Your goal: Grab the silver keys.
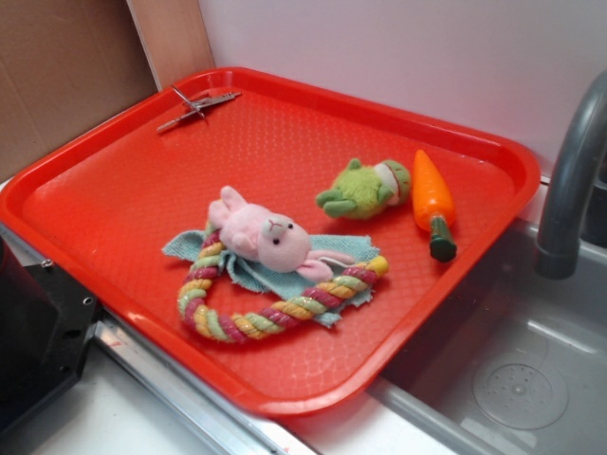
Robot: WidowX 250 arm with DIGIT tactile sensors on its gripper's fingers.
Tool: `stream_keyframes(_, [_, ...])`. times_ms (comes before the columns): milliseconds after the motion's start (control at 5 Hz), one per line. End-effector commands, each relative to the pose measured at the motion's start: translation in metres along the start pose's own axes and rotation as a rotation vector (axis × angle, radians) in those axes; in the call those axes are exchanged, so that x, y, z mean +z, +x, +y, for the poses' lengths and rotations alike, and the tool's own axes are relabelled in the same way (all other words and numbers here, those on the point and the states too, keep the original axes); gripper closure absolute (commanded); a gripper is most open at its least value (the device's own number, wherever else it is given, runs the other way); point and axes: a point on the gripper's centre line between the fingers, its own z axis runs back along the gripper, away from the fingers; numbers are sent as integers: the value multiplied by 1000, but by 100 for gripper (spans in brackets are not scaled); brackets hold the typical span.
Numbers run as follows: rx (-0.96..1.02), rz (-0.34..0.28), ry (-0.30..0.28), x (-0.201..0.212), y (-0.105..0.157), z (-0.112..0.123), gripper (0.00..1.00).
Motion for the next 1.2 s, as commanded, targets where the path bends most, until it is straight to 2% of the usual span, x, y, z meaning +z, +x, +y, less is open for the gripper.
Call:
stream_keyframes(0, [0, 0, 0, 0, 0, 0, 0])
stream_keyframes(200, [244, -134, -11, -27, 17, 49, 0])
stream_keyframes(400, [490, -175, 23, -45, 27, 76, 0])
stream_keyframes(600, [737, -284, 19, -63, 32, 101, 0])
stream_keyframes(1000, [737, -284, 19, -63, 32, 101, 0])
